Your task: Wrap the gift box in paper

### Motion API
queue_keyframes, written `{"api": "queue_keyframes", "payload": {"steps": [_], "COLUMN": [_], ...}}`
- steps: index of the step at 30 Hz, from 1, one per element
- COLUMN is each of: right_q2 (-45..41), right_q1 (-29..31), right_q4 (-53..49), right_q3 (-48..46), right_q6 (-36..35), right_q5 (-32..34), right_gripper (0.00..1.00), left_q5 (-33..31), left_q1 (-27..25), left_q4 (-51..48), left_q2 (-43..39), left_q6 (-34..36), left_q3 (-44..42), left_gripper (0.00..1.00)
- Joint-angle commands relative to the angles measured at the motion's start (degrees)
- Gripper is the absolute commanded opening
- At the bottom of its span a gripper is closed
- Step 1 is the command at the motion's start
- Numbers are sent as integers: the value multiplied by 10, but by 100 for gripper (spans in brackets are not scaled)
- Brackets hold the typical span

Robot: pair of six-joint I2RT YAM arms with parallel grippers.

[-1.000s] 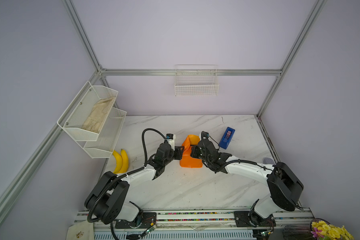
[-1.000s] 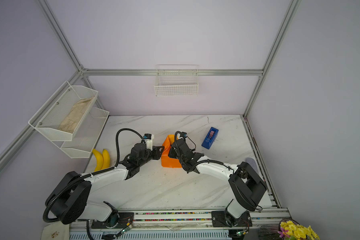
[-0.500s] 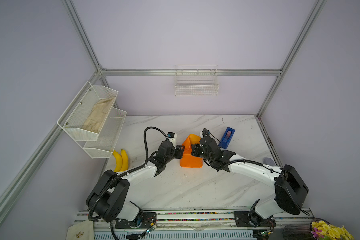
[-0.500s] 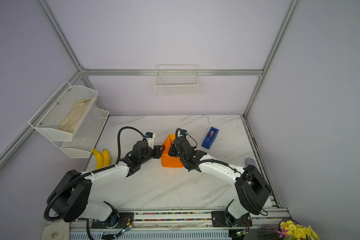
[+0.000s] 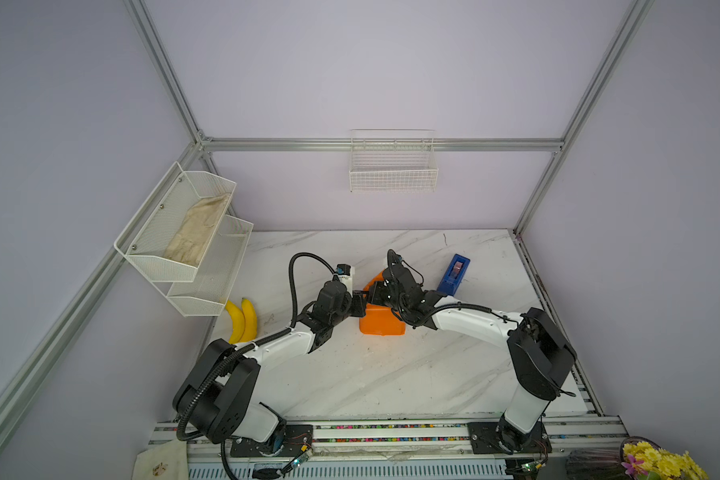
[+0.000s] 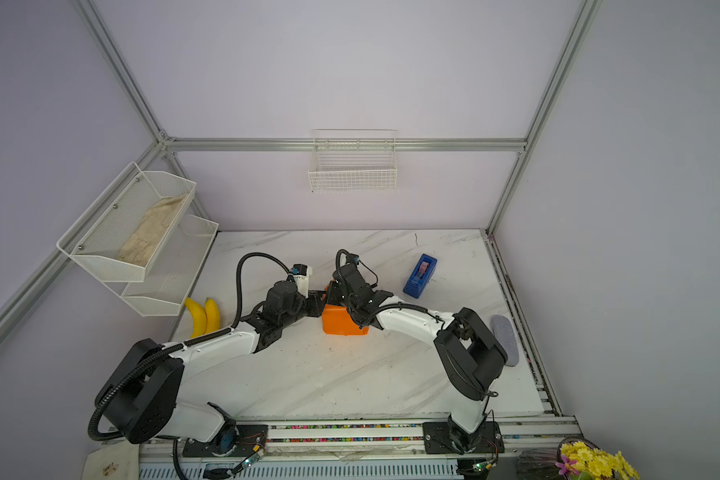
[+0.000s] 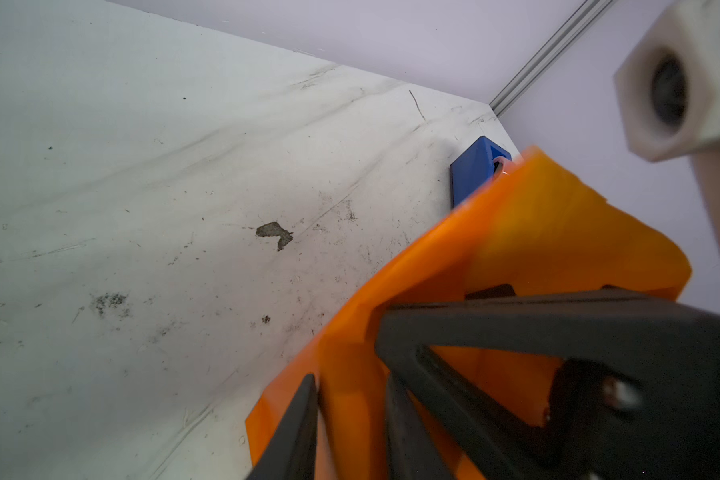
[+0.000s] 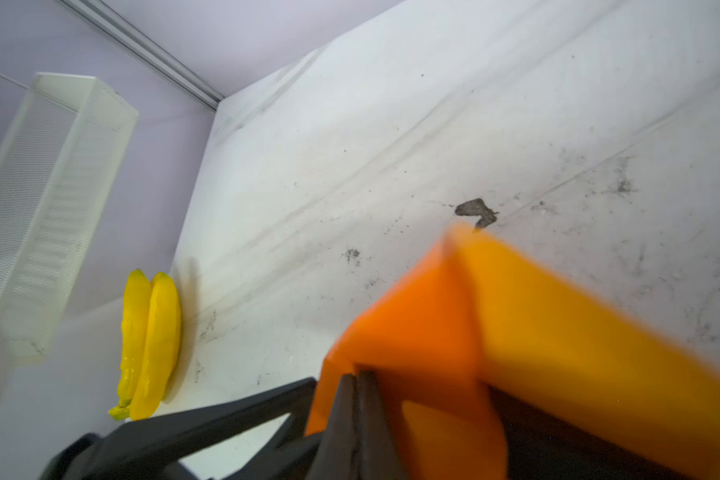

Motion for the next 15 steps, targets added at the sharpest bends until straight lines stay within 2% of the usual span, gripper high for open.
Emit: {"api": "queue_keyframes", "payload": {"steps": [1, 6, 15], "right_q2": [3, -22, -36], "right_q1": [7, 6, 6], "right_q4": [-48, -80, -99], "right_q3": [-8, -47, -72], "right_q6": [13, 22, 26], "right_q5": [29, 65, 77], "right_gripper": [0, 0, 0], "left_q5": [5, 2, 4], "left_q1": [-13, -15, -15], "left_q4": [-135, -134, -148], "left_q2": [29, 26, 10], "left_q6": [11, 6, 4], "left_q3": [-19, -23, -9], "left_gripper": [27, 26, 27]}}
